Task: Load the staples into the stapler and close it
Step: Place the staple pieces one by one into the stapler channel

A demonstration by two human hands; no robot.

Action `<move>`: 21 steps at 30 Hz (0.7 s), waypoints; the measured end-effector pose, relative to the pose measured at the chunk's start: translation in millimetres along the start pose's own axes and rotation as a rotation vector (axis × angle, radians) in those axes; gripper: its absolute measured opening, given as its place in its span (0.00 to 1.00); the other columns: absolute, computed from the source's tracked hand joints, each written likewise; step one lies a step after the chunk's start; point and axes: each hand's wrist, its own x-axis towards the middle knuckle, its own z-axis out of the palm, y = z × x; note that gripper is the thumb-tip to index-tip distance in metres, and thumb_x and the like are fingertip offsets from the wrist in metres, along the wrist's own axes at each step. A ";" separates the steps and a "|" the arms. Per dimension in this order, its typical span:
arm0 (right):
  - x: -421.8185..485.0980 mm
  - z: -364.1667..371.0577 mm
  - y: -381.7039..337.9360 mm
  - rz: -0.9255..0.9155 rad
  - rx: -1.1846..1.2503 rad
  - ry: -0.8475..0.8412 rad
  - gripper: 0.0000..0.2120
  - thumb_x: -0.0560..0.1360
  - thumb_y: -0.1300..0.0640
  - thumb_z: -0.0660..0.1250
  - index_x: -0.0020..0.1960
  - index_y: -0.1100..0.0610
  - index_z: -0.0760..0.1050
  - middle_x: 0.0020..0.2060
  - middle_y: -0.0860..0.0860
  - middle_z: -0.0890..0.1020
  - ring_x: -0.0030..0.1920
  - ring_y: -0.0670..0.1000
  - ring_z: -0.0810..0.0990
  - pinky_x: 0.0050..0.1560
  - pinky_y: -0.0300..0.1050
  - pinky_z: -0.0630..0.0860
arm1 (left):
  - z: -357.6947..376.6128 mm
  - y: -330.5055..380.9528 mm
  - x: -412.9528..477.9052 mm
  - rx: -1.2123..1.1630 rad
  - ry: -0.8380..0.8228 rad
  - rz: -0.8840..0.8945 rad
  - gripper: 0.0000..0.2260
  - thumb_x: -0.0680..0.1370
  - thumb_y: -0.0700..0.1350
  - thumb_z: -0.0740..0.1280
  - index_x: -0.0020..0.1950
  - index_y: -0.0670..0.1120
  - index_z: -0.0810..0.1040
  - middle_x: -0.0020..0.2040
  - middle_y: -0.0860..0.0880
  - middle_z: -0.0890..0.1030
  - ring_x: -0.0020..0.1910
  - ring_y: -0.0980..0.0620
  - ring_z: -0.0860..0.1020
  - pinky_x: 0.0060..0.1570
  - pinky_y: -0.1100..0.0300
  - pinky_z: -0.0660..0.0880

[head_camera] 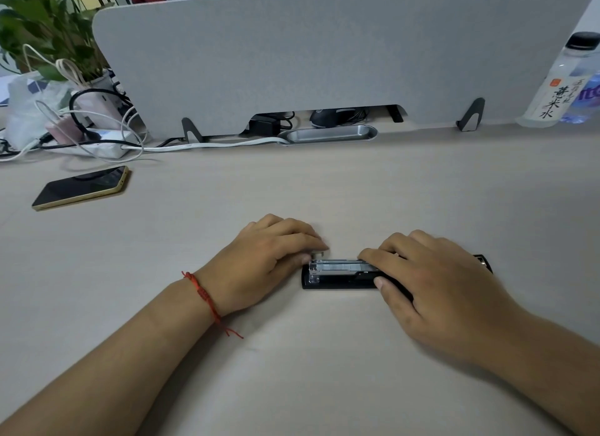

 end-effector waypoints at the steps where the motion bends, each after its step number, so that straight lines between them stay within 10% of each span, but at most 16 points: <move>1: -0.1 0.2 0.3 -0.001 0.002 0.001 0.15 0.81 0.49 0.59 0.64 0.46 0.79 0.48 0.42 0.78 0.44 0.51 0.74 0.42 0.51 0.72 | 0.3 -1.0 0.4 -0.009 0.007 0.000 0.14 0.87 0.54 0.60 0.70 0.62 0.79 0.69 0.63 0.77 0.65 0.53 0.75 0.64 0.45 0.75; 13: -0.9 2.5 1.2 0.012 0.034 -0.005 0.15 0.82 0.48 0.59 0.66 0.45 0.78 0.50 0.41 0.78 0.45 0.50 0.74 0.42 0.50 0.73 | -2.2 5.4 0.3 -0.001 0.044 0.005 0.10 0.86 0.51 0.66 0.64 0.57 0.84 0.62 0.57 0.81 0.60 0.49 0.78 0.60 0.44 0.77; 21: -0.8 2.9 1.0 0.023 0.037 -0.009 0.15 0.82 0.47 0.58 0.66 0.44 0.77 0.50 0.40 0.77 0.45 0.49 0.74 0.43 0.48 0.70 | 0.5 0.8 -7.7 -0.151 0.234 -0.145 0.03 0.85 0.45 0.69 0.56 0.53 0.78 0.48 0.59 0.82 0.46 0.58 0.77 0.47 0.68 0.72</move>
